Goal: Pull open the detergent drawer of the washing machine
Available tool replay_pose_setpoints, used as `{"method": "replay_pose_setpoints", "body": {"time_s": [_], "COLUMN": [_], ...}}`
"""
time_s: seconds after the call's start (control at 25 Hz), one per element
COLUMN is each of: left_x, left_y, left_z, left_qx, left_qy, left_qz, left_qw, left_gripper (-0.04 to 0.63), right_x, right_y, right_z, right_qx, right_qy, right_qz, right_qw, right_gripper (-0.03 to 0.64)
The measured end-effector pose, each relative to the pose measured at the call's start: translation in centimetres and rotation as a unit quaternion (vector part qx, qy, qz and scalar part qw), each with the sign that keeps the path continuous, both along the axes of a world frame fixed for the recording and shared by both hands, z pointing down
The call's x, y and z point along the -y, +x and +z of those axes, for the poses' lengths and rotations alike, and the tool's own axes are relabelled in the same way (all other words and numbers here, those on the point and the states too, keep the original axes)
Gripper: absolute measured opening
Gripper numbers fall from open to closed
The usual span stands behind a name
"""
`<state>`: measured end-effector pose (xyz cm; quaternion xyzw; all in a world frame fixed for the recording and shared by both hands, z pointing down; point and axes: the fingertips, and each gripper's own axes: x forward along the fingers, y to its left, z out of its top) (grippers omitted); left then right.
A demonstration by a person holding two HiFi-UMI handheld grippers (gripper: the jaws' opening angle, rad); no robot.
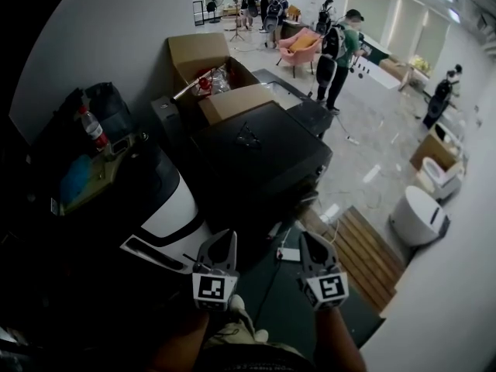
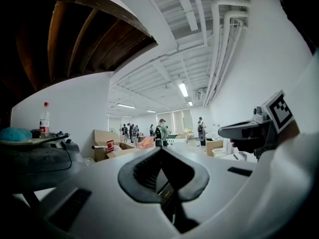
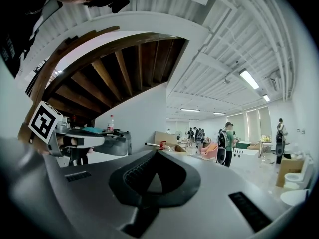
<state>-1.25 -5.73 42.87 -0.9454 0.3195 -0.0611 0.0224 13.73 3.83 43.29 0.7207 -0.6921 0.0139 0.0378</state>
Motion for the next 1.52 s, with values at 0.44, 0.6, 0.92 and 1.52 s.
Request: {"method": "replay_pose_setpoints", "body": {"time_s": [0.44,0.6,0.92,1.52], "left_x": [6.4,8.3,12.2,15.0], "left_y": [2.5,3.6,5.3,6.0], "left_z": [0.4,0.7,1.4,2.5], "left_qx": [0.001,0.002,-0.001,0.002], "left_qy": [-0.005,-0.008,-0.017,-0.03], "left_qz": [0.019,0.028,0.044,0.061], "left_qw": [0.9998,0.9996,0.9989,0.9977], "left_gripper": [0.005,0.003,0.004,0.003], "right_x": [6.4,8.1,11.4,14.1], "right_y": [2.0,2.7,3.4,3.3], "right_z": [0.1,0.6,0.6,0.9], "right_qx": [-0.006,-0.011,-0.017,-0.023], "right_qy": [-0.011,-0.02,-0.026,-0.04], "right_qz": [0.007,0.01,0.02,0.025], "right_qw": [1.0,1.0,0.999,0.999], "right_gripper": [-0.011,-0.011,-0.011,-0.011]}}
